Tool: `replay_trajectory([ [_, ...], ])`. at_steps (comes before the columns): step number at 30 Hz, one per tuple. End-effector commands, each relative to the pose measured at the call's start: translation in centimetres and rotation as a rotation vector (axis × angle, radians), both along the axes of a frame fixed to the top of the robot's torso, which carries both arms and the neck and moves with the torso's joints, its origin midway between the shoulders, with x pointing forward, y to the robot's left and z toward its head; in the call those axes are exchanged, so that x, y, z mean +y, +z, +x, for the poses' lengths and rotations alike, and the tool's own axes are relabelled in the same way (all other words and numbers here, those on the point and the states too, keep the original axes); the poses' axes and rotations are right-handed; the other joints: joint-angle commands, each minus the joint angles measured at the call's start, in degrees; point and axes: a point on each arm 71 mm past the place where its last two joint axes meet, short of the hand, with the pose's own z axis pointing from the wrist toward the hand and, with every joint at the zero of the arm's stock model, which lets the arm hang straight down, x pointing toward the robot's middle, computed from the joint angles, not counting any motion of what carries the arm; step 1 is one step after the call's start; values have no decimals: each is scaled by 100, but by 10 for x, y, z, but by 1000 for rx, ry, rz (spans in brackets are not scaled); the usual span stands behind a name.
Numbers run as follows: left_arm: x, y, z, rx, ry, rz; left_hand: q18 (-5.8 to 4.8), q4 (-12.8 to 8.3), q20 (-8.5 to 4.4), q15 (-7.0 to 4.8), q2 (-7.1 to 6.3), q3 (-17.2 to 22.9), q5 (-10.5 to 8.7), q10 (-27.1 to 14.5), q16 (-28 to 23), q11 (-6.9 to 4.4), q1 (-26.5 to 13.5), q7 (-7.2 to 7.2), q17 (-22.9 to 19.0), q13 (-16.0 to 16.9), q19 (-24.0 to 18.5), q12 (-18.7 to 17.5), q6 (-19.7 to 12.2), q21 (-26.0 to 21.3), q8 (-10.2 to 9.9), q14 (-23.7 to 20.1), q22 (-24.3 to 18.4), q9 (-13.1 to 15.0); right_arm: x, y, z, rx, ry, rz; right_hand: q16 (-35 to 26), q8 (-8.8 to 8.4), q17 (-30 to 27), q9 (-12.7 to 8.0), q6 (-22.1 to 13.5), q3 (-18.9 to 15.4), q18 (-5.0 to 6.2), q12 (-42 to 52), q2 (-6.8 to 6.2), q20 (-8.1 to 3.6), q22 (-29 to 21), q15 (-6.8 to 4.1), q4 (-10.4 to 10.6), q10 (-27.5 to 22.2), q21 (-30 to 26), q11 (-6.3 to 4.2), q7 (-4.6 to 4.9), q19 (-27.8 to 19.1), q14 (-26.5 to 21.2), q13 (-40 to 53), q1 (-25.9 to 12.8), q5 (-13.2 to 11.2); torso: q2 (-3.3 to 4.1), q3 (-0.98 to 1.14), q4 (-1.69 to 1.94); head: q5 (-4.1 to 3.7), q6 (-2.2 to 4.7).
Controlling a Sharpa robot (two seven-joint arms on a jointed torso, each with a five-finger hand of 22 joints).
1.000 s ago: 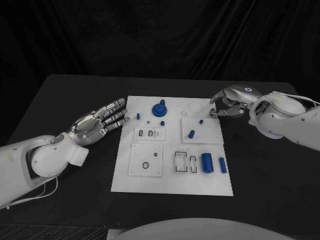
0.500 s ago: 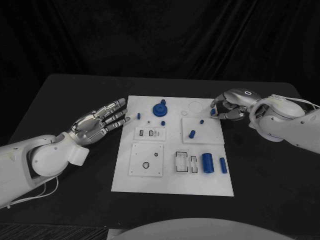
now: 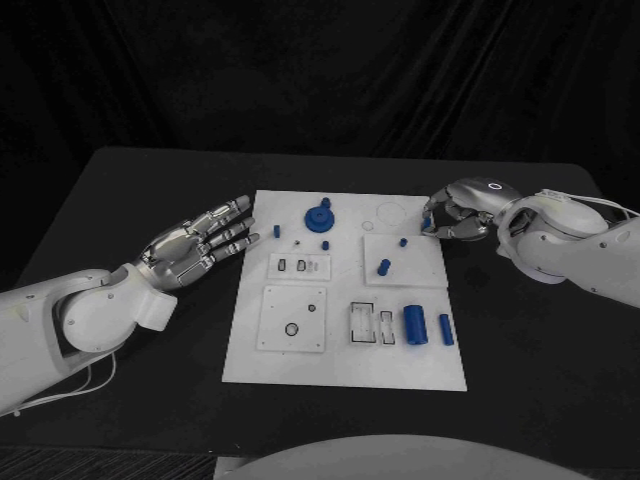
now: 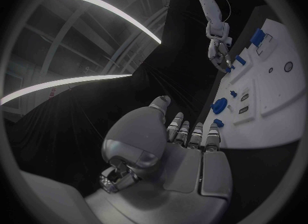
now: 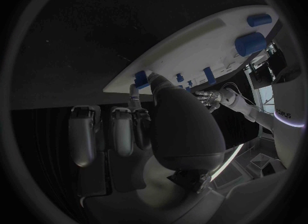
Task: Assemble the parts on the task board
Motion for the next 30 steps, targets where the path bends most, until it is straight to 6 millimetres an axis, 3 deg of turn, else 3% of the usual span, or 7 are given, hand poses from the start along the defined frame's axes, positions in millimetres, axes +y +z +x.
replay_trajectory([
  [1,-2,0,-1,-3,-12,-14,-50,-24,28,47,18,1,28,-26,34,34,-61,-3,8,6,1,16,-54,-18,32,-2,-8,-1,-1,-1,0,1,-23,-2,16,104,1509,100,-65,-29,-59,20,17,15,1406,12,-21,589,-35,13,-1,426,596,1509,68,106,4,0,-1,-3,-3],
  [6,-2,0,-1,-2,-12,-14,-50,-24,28,47,18,1,28,-26,34,34,-61,-3,8,6,1,16,-54,-18,32,-2,-8,-1,-1,-1,1,-5,-23,0,16,198,1509,188,-110,-12,-56,20,58,16,1401,11,-35,589,-49,11,-2,419,596,1509,89,212,3,1,1,-6,-9],
  [10,-2,0,-1,-1,-13,-14,-50,-24,28,47,18,1,28,-26,34,34,-61,-3,8,6,1,16,-54,-18,32,-2,-8,-1,0,-1,1,-17,-19,5,16,371,1509,332,-129,32,-52,20,150,11,1396,6,-75,589,-62,3,-14,412,596,1509,119,460,3,1,0,-4,-12],
  [15,-2,0,-1,-1,-13,-13,-50,-24,28,47,18,1,28,-26,34,34,-61,-3,8,6,1,16,-54,-18,32,-2,-8,-1,1,1,1,-39,-6,15,16,569,1509,475,-104,137,-52,20,250,-3,1397,-10,-153,589,-61,-9,-28,413,596,1509,159,1041,-1,-2,1,-3,-25],
  [19,-2,0,-1,0,-13,-13,-50,-24,28,47,18,1,28,-26,34,34,-61,-3,8,6,1,16,-54,-18,32,-2,-8,-1,3,2,0,-51,4,23,16,615,1509,508,-144,282,-52,20,275,-5,1396,-7,-254,589,-65,1,-8,411,596,1509,232,1580,0,-2,4,-3,-33],
  [24,-1,0,-1,0,-13,-13,-50,-24,28,47,18,1,28,-26,34,34,-61,-3,8,6,1,16,-54,-18,32,-2,-8,-1,6,4,-1,-67,15,34,16,644,1509,516,-150,428,-52,20,262,9,1396,12,-341,589,-66,23,24,411,596,1509,273,1951,1,-1,3,8,-37],
  [30,1,0,-1,1,-8,-10,-50,-24,28,47,18,1,28,-26,34,34,-61,-3,8,6,1,16,-54,-18,32,-2,-8,-1,14,10,-6,-96,33,60,16,644,1509,510,-151,467,-54,20,243,15,1399,20,-373,589,-57,32,44,416,596,1509,290,2003,0,0,-1,39,-54],
])
